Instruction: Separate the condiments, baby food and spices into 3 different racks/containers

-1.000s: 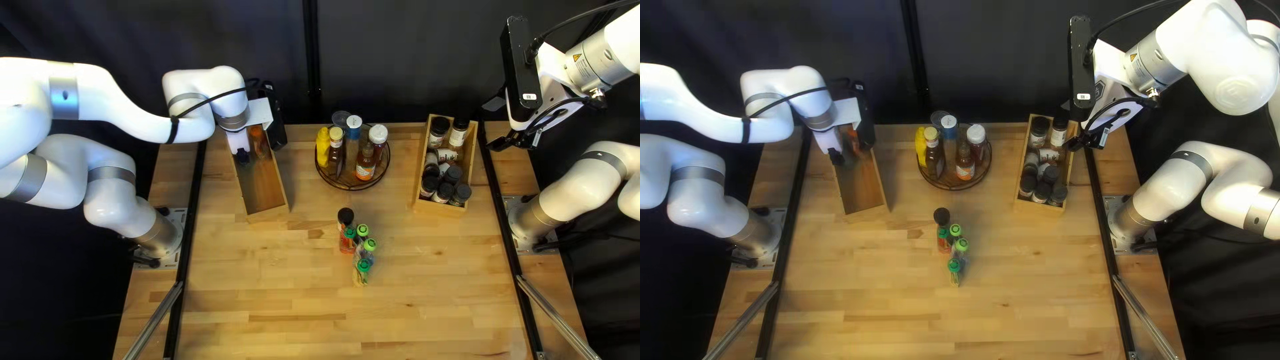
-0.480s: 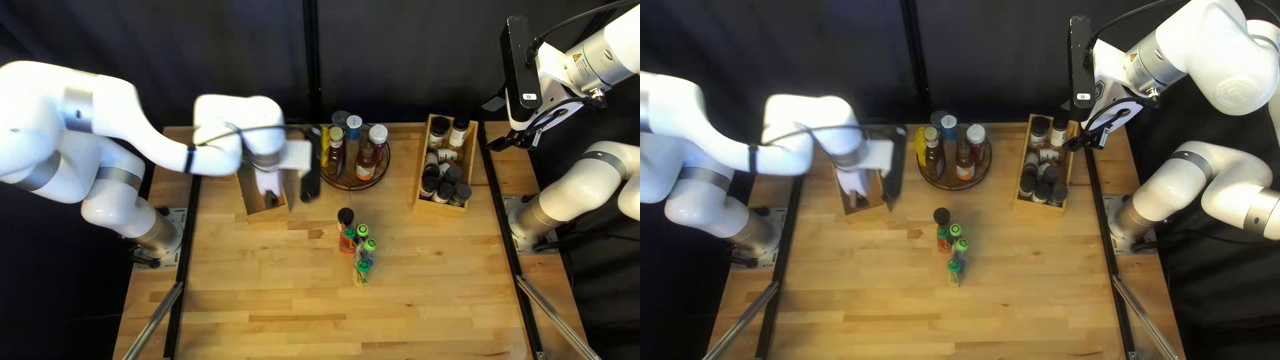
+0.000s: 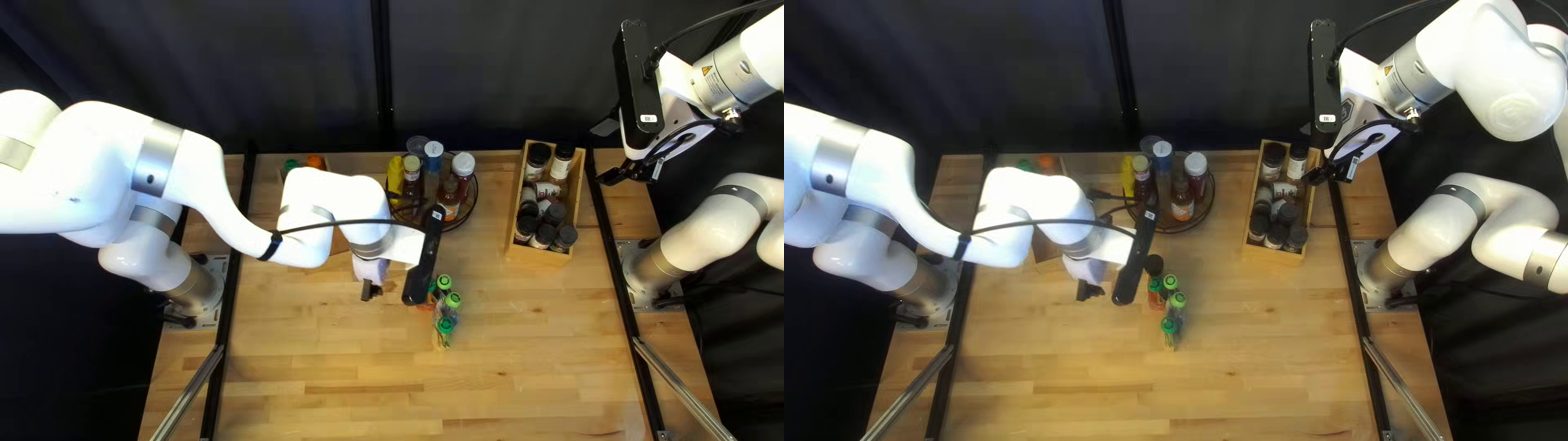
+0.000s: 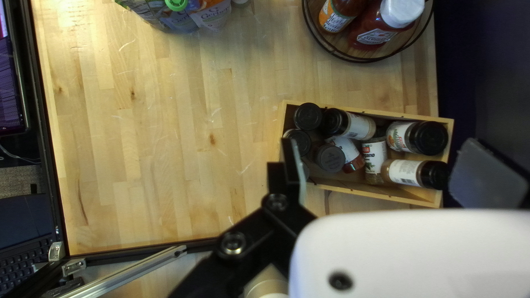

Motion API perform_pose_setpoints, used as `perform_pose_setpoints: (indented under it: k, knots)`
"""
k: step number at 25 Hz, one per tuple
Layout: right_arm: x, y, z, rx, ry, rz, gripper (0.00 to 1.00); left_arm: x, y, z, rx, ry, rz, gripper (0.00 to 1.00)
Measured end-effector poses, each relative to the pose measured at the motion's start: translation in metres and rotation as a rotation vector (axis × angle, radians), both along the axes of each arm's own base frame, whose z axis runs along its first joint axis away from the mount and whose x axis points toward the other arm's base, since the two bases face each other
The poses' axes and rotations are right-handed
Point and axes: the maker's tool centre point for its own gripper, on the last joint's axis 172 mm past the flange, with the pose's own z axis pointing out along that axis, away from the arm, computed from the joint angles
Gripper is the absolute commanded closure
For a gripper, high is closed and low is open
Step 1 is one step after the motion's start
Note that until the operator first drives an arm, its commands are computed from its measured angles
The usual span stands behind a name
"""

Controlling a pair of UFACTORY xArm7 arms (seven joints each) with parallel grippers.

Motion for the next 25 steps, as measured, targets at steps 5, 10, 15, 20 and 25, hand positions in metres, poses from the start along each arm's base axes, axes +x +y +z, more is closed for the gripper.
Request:
perform_pose_setpoints:
  k: [5,10,15,20,25]
  knots:
    - [0.0,0.0,0.0,0.0,0.0,0.0,0.0,0.02,-0.006,-0.015,-0.01,-0.015,-0.016,0.0]
    - [0.0,0.0,0.0,0.0,0.0,0.0,0.0,0.04,-0.019,-0.026,-0.028,-0.024,-0.033,0.0]
    - [0.0,0.0,0.0,0.0,0.0,0.0,0.0,0.055,-0.025,-0.029,-0.032,-0.032,-0.048,0.0]
    - [0.0,0.0,0.0,0.0,0.0,0.0,0.0,0.061,-0.026,-0.027,-0.03,-0.039,-0.055,0.69]
    - [0.0,0.0,0.0,0.0,0.0,0.0,0.0,0.069,-0.029,-0.023,-0.028,-0.043,-0.06,1.0]
